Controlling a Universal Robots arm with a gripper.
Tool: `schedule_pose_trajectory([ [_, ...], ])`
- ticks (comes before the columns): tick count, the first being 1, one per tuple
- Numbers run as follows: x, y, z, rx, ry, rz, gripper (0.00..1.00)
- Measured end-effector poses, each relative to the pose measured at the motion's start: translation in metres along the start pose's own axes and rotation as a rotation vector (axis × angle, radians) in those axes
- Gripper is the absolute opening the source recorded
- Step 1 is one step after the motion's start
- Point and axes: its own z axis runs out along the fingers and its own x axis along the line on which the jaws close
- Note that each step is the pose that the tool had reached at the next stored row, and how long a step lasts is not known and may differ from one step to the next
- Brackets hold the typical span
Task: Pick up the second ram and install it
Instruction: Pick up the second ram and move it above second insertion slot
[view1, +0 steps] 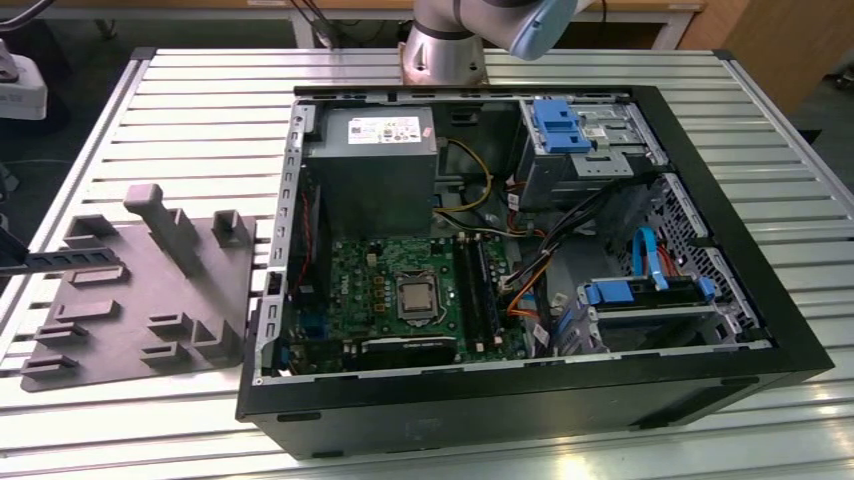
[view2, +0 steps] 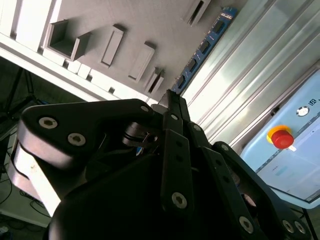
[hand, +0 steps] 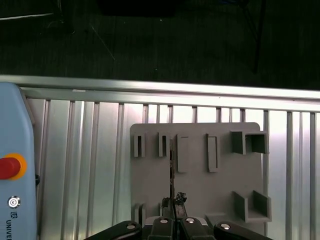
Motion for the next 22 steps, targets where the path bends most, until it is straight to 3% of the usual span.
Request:
schedule_pose_trajectory([
  [22,-0.0005,0.0008,-0.0160,0.0001,-0.0029,0.000,0.12],
])
